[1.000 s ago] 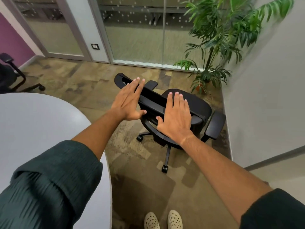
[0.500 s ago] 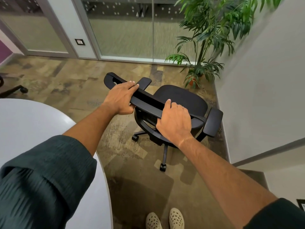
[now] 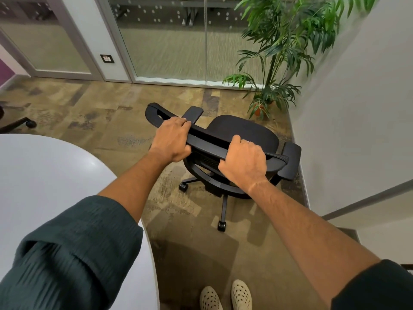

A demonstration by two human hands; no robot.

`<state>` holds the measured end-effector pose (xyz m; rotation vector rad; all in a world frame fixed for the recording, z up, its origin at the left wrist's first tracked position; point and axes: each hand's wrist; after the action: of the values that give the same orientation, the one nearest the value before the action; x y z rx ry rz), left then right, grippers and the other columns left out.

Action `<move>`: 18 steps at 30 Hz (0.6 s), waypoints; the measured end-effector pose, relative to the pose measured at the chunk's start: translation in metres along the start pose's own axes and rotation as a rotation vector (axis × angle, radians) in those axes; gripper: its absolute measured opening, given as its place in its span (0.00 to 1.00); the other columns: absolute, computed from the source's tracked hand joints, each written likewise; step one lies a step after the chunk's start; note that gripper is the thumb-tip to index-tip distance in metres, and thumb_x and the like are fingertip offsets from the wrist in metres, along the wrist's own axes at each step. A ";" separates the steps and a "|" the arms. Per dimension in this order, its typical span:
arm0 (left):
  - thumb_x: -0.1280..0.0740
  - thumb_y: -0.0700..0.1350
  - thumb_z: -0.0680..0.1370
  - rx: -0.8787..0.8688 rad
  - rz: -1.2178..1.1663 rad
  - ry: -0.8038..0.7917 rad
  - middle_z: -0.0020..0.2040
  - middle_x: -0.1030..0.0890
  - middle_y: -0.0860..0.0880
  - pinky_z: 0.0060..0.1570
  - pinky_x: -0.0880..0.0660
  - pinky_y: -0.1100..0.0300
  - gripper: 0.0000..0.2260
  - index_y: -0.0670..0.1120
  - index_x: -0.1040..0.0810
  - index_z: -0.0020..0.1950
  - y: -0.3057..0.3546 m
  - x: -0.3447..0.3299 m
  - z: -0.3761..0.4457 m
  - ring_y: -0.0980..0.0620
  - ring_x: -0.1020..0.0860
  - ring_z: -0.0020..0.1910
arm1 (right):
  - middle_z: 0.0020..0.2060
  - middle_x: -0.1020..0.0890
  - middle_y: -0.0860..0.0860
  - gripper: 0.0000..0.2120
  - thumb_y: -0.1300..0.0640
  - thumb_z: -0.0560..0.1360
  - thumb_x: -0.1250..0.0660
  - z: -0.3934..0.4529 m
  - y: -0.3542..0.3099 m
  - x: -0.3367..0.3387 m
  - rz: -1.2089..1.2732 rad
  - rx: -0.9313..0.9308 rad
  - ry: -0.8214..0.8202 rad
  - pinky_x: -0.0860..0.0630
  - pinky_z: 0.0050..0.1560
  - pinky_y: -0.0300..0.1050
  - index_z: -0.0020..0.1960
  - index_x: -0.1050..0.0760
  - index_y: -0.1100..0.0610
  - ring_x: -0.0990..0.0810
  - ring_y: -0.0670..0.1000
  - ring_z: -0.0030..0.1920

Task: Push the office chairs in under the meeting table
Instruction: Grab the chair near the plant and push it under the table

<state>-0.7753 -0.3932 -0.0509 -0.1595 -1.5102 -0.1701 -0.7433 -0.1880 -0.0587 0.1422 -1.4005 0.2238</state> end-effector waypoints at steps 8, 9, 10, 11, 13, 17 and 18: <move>0.39 0.48 0.67 0.059 0.015 0.023 0.58 0.23 0.38 0.62 0.31 0.47 0.24 0.38 0.26 0.60 0.023 -0.001 -0.023 0.40 0.27 0.58 | 0.45 0.20 0.56 0.16 0.46 0.70 0.37 -0.014 0.011 0.003 -0.057 0.038 -0.006 0.29 0.44 0.50 0.50 0.31 0.57 0.21 0.58 0.46; 0.39 0.48 0.66 0.065 0.016 0.027 0.57 0.23 0.38 0.62 0.31 0.47 0.24 0.38 0.26 0.59 0.025 -0.001 -0.027 0.40 0.27 0.58 | 0.45 0.20 0.56 0.17 0.46 0.70 0.37 -0.016 0.011 0.004 -0.061 0.050 -0.007 0.29 0.44 0.50 0.51 0.30 0.57 0.21 0.58 0.47; 0.40 0.48 0.66 0.072 0.017 0.032 0.57 0.22 0.38 0.61 0.31 0.47 0.24 0.39 0.26 0.58 0.027 -0.001 -0.031 0.40 0.27 0.57 | 0.45 0.20 0.57 0.18 0.45 0.69 0.37 -0.018 0.012 0.004 -0.064 0.061 -0.008 0.29 0.44 0.50 0.51 0.29 0.58 0.21 0.57 0.47; 0.41 0.48 0.65 0.079 0.017 0.035 0.56 0.22 0.38 0.61 0.30 0.47 0.24 0.39 0.26 0.58 0.029 0.000 -0.035 0.40 0.27 0.56 | 0.45 0.20 0.56 0.19 0.45 0.69 0.37 -0.021 0.013 0.005 -0.064 0.072 -0.009 0.29 0.45 0.50 0.51 0.29 0.58 0.21 0.57 0.47; 0.41 0.48 0.65 0.099 0.018 0.039 0.56 0.22 0.38 0.61 0.31 0.48 0.24 0.39 0.26 0.58 0.033 0.001 -0.044 0.40 0.27 0.57 | 0.46 0.20 0.57 0.19 0.44 0.68 0.37 -0.025 0.013 0.006 -0.055 0.096 -0.018 0.29 0.45 0.50 0.51 0.29 0.58 0.21 0.57 0.47; 0.43 0.49 0.64 0.138 0.017 0.032 0.58 0.23 0.39 0.63 0.32 0.48 0.26 0.39 0.26 0.59 0.041 0.002 -0.060 0.40 0.27 0.58 | 0.45 0.20 0.56 0.19 0.44 0.66 0.36 -0.033 0.016 0.008 -0.041 0.146 -0.050 0.32 0.42 0.49 0.49 0.30 0.57 0.21 0.57 0.46; 0.43 0.50 0.64 0.151 0.014 0.035 0.57 0.23 0.39 0.63 0.32 0.48 0.27 0.39 0.26 0.59 0.044 0.003 -0.064 0.40 0.27 0.58 | 0.44 0.20 0.55 0.18 0.44 0.66 0.37 -0.034 0.018 0.009 -0.031 0.161 -0.060 0.33 0.41 0.48 0.48 0.31 0.57 0.21 0.57 0.45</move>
<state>-0.7032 -0.3632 -0.0516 -0.0462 -1.4805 -0.0472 -0.7135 -0.1621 -0.0564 0.3060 -1.4386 0.3088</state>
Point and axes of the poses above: each hand's wrist, its own z-axis towards the middle knuckle, its own x-axis out of the back of the hand, y = z × x
